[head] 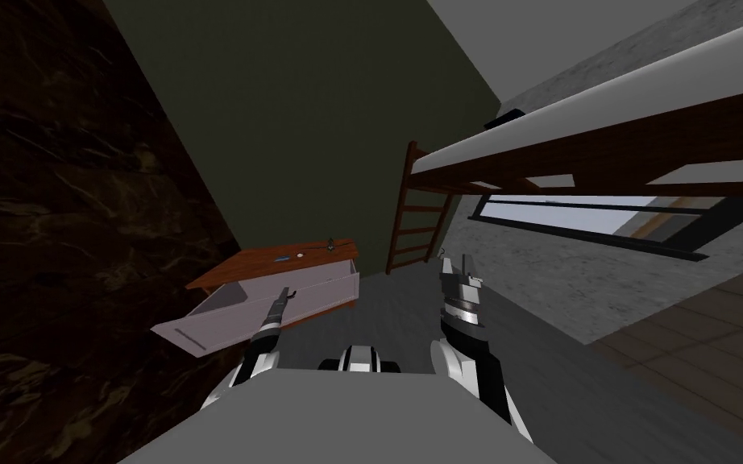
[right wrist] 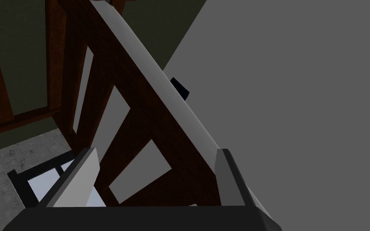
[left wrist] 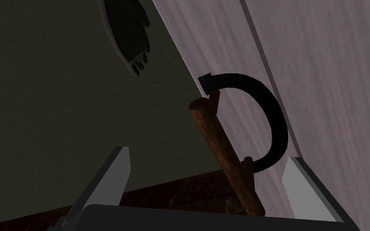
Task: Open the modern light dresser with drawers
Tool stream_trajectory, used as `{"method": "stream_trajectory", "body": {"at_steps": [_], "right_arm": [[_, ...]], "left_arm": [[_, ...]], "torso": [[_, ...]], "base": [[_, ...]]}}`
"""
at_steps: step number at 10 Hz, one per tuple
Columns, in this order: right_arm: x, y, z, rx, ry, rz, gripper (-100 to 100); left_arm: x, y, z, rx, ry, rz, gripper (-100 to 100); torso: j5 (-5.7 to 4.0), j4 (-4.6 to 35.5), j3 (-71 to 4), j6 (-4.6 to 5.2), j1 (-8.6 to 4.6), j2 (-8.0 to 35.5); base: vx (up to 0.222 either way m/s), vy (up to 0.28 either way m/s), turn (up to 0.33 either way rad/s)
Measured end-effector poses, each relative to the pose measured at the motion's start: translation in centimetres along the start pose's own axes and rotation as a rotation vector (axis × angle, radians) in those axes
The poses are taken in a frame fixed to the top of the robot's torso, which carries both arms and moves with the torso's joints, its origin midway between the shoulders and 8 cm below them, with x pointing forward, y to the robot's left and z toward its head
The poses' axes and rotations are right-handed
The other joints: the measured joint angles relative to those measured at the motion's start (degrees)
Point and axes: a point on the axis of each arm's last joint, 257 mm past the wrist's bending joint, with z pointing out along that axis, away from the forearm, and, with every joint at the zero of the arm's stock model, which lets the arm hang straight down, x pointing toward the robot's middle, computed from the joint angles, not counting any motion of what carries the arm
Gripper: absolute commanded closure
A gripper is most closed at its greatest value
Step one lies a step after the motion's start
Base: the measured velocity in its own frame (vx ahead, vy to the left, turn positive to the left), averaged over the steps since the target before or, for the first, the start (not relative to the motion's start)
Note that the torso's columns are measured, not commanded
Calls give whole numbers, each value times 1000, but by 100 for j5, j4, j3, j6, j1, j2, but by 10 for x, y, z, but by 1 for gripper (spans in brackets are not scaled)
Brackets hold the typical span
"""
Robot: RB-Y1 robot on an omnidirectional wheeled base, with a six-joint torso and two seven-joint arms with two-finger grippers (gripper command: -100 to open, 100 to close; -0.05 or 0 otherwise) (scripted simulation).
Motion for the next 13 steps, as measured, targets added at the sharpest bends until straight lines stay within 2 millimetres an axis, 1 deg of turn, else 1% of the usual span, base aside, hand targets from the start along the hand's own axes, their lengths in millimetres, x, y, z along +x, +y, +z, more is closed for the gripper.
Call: {"method": "stream_trajectory", "body": {"at_steps": [1,2,3,4,5,7,8,13], "right_arm": [[0,0,0,0,0,0,0],[0,0,0,0,0,0,0],[0,0,0,0,0,0,0],[0,0,0,0,0,0,0],[0,0,0,0,0,0,0],[0,0,0,0,0,0,0],[0,0,0,0,0,0,0],[0,0,0,0,0,0,0]], "left_arm": [[-5,-3,1,4,-8,-1,-100],[-27,3,0,-10,-35,11,-100],[-38,4,0,-19,-53,13,-100],[-58,12,-1,-34,-79,24,-100],[-74,18,-1,-44,-101,29,-100],[-77,17,-2,-49,-110,27,-100],[-76,18,-2,-52,-108,26,0],[-73,22,-5,-63,-103,22,0]], "torso": [[2,-4,-5,-6,9,-7],[3,-4,-4,3,2,-4],[-2,-2,-7,-11,6,-6],[-9,3,-3,-2,-3,0],[-18,9,-4,-5,-11,2],[-31,12,-4,-22,-13,6],[-22,8,-3,-14,-10,4],[-3,-3,-8,-5,2,-9]], "base": [[-60,-48,-443],[-56,-42,-222],[-62,-50,-324],[-62,-51,-258],[-32,-27,-18],[-3,-4,13],[0,0,0],[0,0,0]]}}
